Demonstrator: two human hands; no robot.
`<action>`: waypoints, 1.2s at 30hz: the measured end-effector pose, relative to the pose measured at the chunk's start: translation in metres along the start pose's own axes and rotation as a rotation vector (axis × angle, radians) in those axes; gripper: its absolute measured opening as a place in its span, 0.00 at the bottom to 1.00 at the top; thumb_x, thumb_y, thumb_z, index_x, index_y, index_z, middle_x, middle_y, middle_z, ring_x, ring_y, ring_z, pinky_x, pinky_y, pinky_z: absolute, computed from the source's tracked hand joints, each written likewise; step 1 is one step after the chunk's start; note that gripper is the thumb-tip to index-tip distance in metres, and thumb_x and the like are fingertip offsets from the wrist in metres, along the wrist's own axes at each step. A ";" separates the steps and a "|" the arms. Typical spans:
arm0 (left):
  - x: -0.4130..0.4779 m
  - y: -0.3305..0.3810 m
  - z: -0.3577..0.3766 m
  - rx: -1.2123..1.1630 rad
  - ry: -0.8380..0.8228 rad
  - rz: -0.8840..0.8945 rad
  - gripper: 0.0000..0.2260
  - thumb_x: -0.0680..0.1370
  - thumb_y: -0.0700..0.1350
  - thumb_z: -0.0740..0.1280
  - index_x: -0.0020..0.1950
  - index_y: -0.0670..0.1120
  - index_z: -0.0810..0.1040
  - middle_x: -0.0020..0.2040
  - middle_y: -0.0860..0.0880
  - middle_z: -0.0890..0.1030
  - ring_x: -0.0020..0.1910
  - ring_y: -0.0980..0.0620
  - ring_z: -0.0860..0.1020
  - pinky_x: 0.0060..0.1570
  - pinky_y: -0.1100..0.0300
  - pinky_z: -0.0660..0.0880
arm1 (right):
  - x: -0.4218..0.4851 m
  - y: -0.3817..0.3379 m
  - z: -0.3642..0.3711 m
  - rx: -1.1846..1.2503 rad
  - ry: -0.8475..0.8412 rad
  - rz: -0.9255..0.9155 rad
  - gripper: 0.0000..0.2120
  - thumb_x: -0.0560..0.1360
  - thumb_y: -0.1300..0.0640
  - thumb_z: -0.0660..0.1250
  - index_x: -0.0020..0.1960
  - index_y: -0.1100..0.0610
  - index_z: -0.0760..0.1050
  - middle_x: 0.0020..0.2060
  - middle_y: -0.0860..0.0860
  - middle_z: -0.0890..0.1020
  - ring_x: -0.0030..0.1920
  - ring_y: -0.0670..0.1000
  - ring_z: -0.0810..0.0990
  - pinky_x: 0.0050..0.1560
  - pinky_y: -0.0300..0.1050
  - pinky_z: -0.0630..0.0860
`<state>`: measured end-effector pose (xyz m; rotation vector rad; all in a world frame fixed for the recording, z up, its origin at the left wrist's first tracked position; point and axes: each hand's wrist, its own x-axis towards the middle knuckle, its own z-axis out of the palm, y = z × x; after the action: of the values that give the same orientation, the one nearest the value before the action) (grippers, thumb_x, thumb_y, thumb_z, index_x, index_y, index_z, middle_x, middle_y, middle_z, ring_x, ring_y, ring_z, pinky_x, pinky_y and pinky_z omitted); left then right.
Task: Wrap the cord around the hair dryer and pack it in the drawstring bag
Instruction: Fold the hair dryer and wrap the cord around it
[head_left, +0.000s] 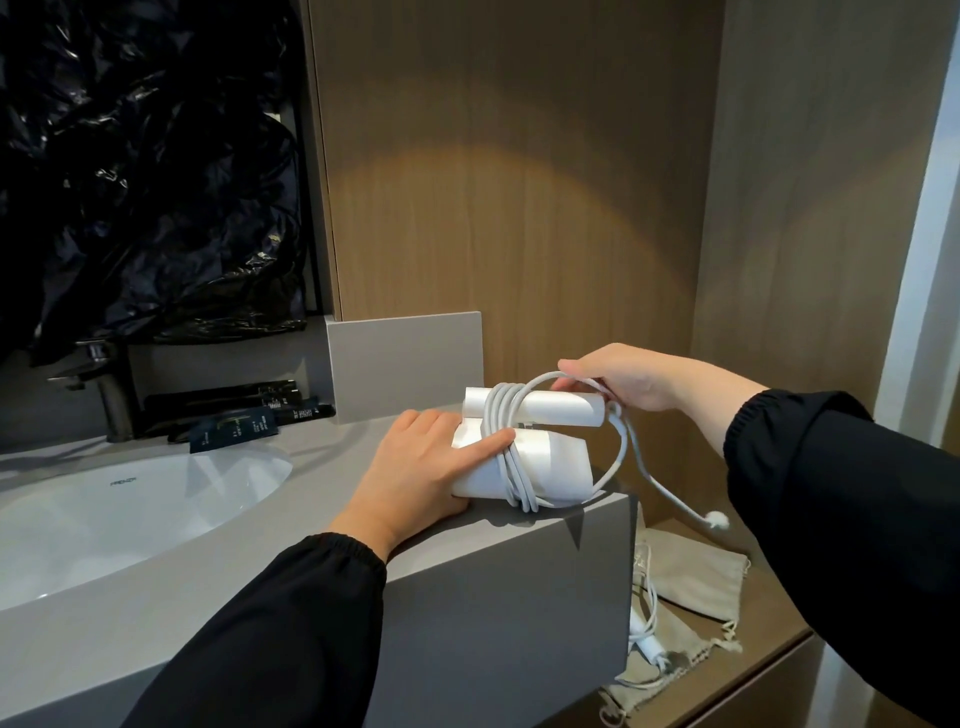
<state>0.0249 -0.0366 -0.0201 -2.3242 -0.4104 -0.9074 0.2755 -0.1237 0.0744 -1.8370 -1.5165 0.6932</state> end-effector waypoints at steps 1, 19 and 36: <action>0.000 0.000 0.000 -0.009 0.001 -0.010 0.32 0.67 0.52 0.73 0.69 0.57 0.65 0.44 0.45 0.78 0.39 0.44 0.74 0.38 0.54 0.67 | -0.001 0.000 0.002 0.004 -0.014 0.003 0.17 0.78 0.44 0.61 0.51 0.56 0.81 0.49 0.55 0.78 0.48 0.53 0.74 0.47 0.42 0.72; 0.005 0.011 0.000 0.092 0.023 -0.042 0.34 0.72 0.49 0.67 0.75 0.57 0.58 0.37 0.45 0.73 0.34 0.44 0.71 0.35 0.54 0.63 | 0.005 -0.003 0.027 -0.178 0.382 -0.206 0.24 0.75 0.43 0.66 0.28 0.58 0.68 0.27 0.55 0.65 0.28 0.49 0.65 0.31 0.40 0.63; 0.005 0.011 -0.003 -0.045 -0.005 0.010 0.36 0.64 0.49 0.77 0.68 0.55 0.63 0.42 0.42 0.75 0.37 0.43 0.72 0.31 0.52 0.72 | -0.001 0.007 0.000 0.061 -0.021 0.019 0.14 0.74 0.48 0.69 0.54 0.55 0.76 0.53 0.59 0.77 0.52 0.57 0.76 0.48 0.44 0.75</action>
<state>0.0324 -0.0471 -0.0192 -2.3680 -0.3835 -0.9144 0.2795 -0.1254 0.0694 -1.8060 -1.4774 0.7614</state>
